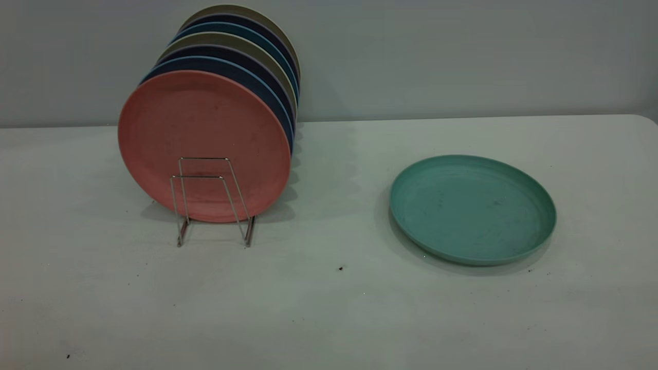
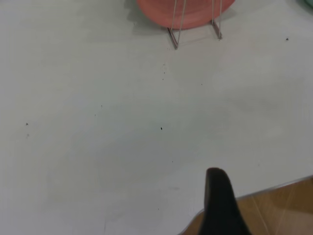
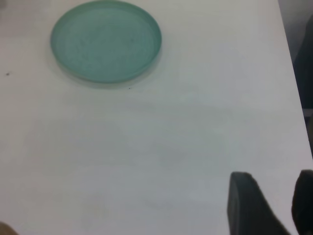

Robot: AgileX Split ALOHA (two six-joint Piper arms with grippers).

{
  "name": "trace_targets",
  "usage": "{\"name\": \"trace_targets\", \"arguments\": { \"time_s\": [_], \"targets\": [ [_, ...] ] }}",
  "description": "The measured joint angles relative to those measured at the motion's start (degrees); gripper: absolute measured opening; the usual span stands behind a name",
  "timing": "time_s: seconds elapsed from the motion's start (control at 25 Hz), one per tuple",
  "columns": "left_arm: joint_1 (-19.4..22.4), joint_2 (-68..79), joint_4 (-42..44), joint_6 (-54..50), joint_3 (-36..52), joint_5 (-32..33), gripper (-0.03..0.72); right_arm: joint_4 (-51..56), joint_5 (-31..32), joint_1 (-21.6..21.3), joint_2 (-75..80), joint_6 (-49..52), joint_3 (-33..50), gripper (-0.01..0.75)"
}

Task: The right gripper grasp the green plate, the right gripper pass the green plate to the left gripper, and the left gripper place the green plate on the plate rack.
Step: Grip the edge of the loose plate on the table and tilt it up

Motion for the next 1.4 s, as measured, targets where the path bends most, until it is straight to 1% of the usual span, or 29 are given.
{"name": "trace_targets", "arguments": {
  "time_s": [0.4, 0.8, 0.96, 1.04, 1.2, 1.4],
  "targets": [
    [0.0, 0.0, 0.1, 0.0, 0.0, 0.0, 0.499, 0.0, 0.0, 0.0, 0.0, 0.0, 0.0, 0.241],
    [0.0, 0.0, 8.1, -1.1, 0.0, -0.3, 0.499, 0.0, 0.0, 0.0, 0.0, 0.0, 0.0, 0.241],
    [0.0, 0.0, 8.1, -1.3, -0.1, -1.4, 0.499, 0.0, 0.0, 0.0, 0.0, 0.0, 0.0, 0.241],
    [0.0, 0.0, 8.1, -1.3, -0.4, -3.2, 0.499, 0.0, 0.0, 0.0, 0.0, -0.1, 0.0, 0.241],
    [0.0, 1.4, 8.1, -1.7, -0.6, -3.9, 0.499, 0.8, -0.1, 0.0, 0.0, -2.9, -0.4, 0.241],
    [-0.1, 6.7, 8.1, -6.4, -1.5, -5.4, 0.499, 3.1, -1.3, 0.0, 0.9, -6.0, -0.9, 0.241]
  ]
}}
